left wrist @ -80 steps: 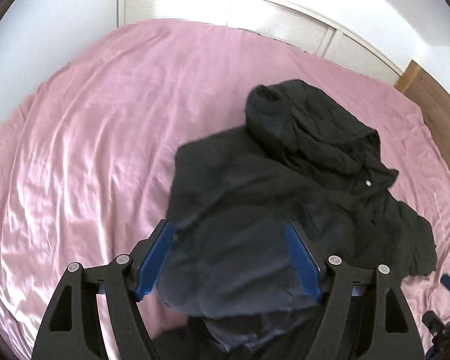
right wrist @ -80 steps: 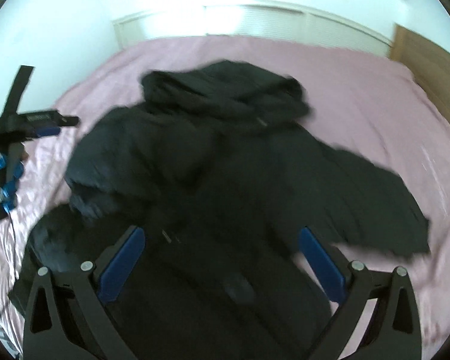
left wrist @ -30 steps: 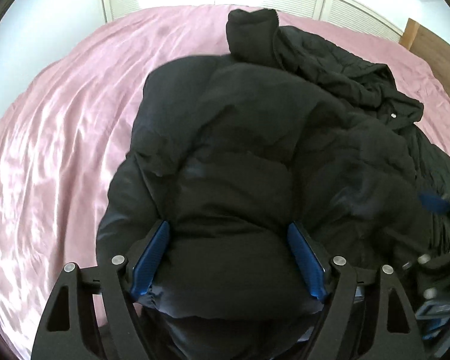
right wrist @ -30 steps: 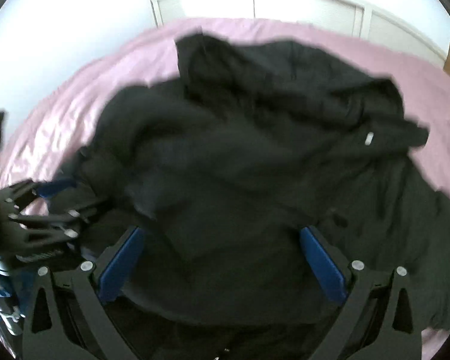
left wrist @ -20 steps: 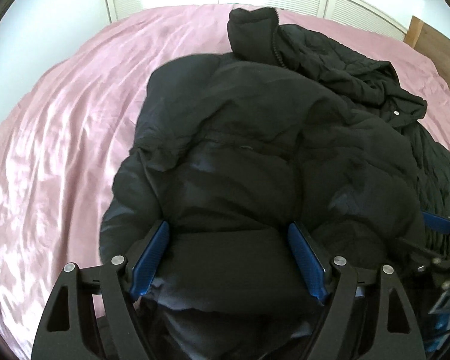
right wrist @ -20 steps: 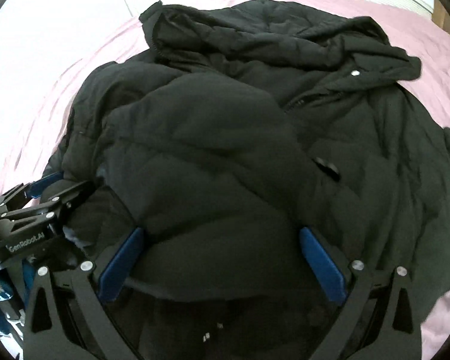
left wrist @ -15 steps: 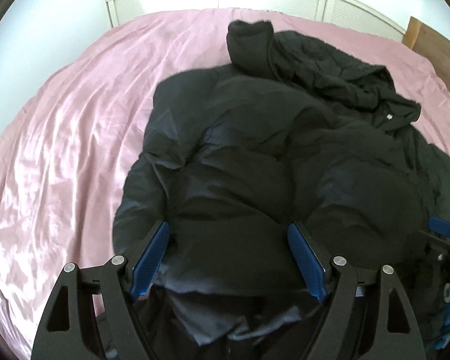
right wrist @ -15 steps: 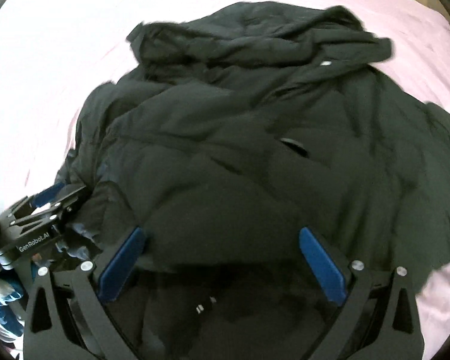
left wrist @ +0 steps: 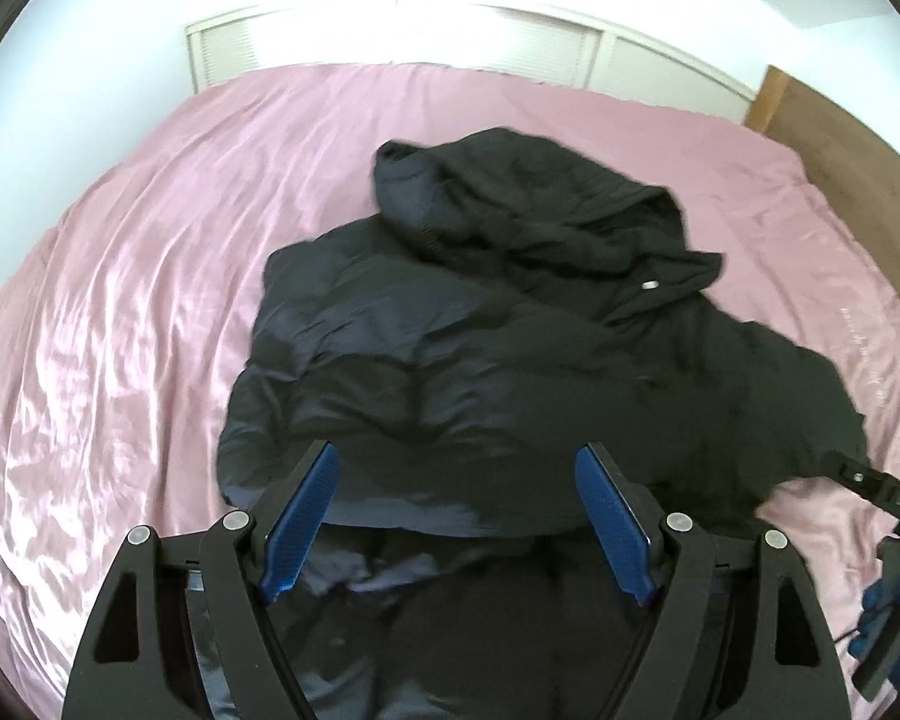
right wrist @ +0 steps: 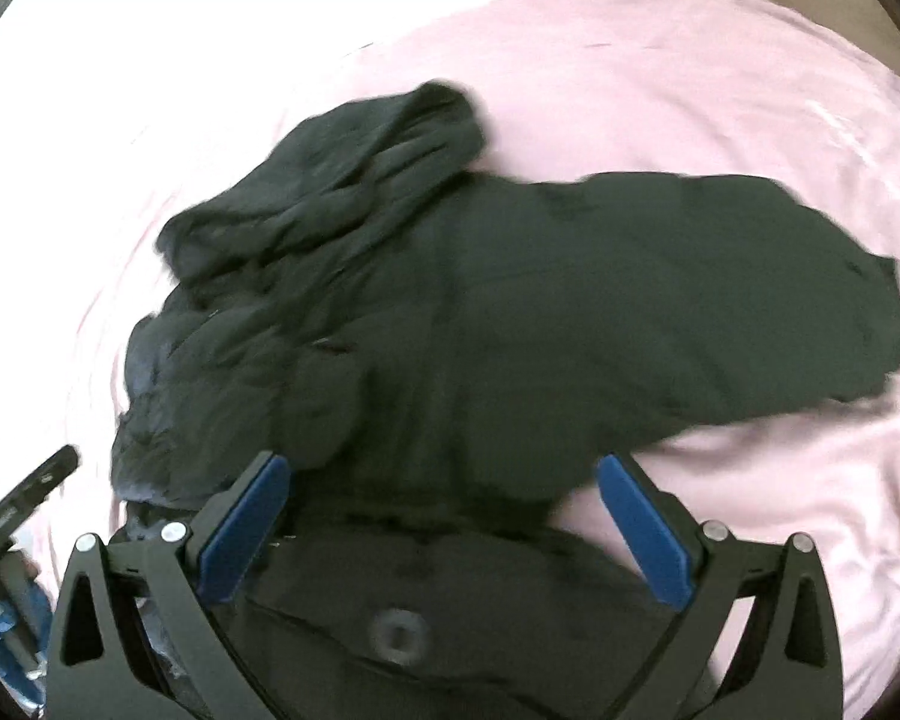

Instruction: Fold large clothes

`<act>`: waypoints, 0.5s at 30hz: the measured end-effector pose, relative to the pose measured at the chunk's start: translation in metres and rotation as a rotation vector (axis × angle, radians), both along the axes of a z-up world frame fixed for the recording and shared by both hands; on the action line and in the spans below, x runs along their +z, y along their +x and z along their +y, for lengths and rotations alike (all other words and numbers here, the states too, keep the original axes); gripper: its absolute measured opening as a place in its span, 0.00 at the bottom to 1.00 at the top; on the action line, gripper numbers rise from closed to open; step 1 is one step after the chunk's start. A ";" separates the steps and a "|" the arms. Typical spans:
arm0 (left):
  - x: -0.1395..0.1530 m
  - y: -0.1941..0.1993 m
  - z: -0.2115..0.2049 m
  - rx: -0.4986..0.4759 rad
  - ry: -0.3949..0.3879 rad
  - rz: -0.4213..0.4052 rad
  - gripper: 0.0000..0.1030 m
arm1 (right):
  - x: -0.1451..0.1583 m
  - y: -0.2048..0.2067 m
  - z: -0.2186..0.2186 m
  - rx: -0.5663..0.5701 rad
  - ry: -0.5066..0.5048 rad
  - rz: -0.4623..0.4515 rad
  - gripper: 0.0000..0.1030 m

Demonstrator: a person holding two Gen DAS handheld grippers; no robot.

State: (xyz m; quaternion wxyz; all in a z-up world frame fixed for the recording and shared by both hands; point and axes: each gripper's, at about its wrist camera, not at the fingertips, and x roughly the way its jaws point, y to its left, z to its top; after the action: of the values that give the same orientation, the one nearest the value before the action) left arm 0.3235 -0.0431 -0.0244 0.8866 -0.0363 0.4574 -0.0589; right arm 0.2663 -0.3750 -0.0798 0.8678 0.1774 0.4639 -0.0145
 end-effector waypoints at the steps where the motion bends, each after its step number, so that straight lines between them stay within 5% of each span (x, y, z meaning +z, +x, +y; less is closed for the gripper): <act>1: 0.005 -0.002 -0.005 -0.010 -0.005 -0.002 0.78 | 0.001 -0.006 -0.013 -0.027 -0.005 0.005 1.00; 15: 0.045 -0.017 -0.062 -0.058 -0.082 0.023 0.78 | -0.021 -0.087 -0.166 -0.329 -0.020 0.150 1.00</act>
State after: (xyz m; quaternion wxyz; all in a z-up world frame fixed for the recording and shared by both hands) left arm 0.3067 -0.1049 0.0209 0.8771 -0.0599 0.4654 -0.1030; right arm 0.1792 -0.5408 -0.1011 0.8184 0.2407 0.4919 -0.1744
